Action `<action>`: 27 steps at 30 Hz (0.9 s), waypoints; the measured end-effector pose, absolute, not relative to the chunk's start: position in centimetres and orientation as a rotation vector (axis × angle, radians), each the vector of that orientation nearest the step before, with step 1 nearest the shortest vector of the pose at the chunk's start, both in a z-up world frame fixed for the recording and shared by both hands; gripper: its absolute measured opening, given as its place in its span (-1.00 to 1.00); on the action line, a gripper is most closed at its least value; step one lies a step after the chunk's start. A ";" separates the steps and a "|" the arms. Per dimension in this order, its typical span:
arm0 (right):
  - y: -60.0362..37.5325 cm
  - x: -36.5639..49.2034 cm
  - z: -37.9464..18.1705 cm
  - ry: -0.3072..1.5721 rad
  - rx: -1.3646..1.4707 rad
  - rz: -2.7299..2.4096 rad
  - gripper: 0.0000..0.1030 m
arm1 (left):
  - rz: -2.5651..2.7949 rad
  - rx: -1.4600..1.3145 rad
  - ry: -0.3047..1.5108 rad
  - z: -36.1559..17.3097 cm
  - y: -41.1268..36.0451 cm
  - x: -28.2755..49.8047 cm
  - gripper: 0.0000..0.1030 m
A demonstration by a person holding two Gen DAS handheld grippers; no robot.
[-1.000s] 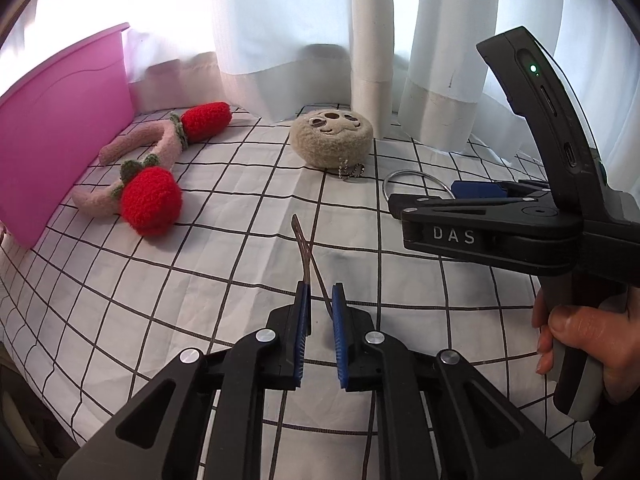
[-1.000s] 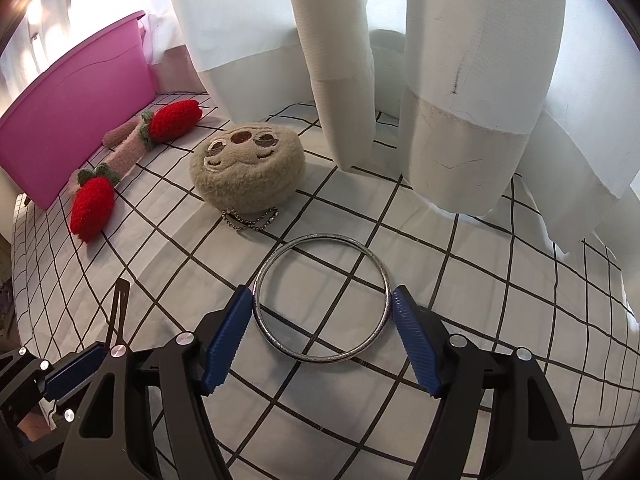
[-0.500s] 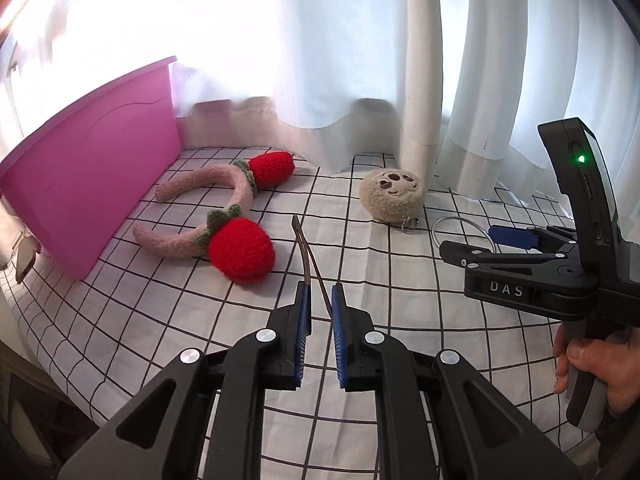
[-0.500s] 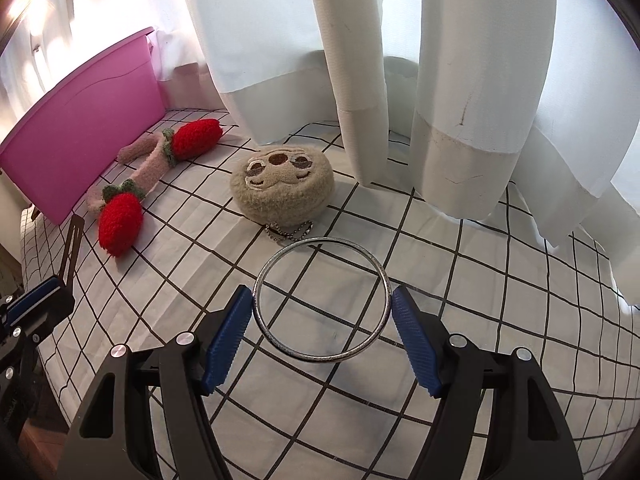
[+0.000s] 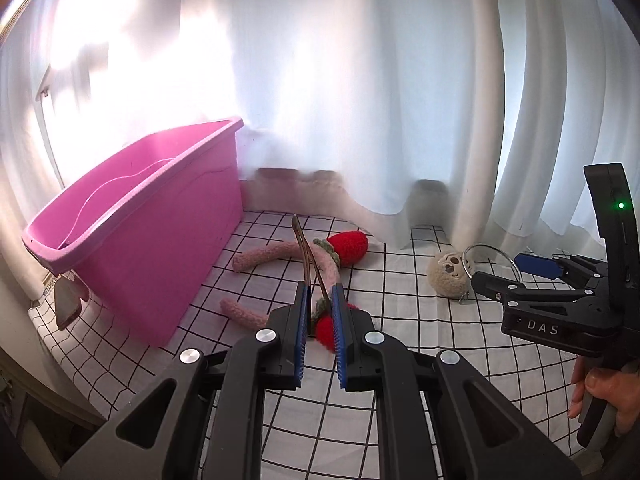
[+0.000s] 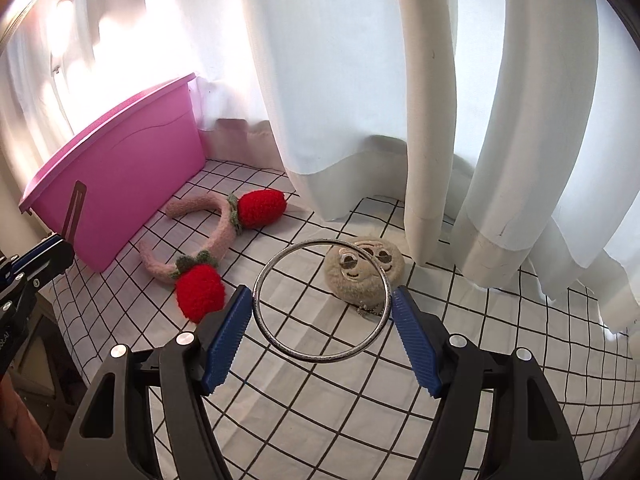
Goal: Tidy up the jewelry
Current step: 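Lift and carry the hair clip and ring in both tools over the pink tub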
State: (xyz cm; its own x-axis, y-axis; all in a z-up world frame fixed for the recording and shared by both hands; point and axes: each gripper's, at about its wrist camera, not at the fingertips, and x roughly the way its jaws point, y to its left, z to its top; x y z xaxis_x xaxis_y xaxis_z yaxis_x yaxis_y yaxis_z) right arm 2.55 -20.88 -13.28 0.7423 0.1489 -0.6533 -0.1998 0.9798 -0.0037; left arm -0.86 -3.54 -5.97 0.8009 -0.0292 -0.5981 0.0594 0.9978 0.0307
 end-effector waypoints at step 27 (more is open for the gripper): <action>1.2 9.0 -0.7 0.482 -0.160 0.388 0.35 | 0.083 -0.024 0.488 4.3 17.1 5.8 -0.75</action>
State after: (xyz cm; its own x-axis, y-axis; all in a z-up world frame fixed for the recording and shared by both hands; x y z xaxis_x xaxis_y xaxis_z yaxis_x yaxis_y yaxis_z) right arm 8.97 1.22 -0.72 0.8152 0.3248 -0.4795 -0.3991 0.9150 -0.0588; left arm 5.84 17.07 4.29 0.8801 0.0736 -0.4690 -0.0849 0.9964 -0.0029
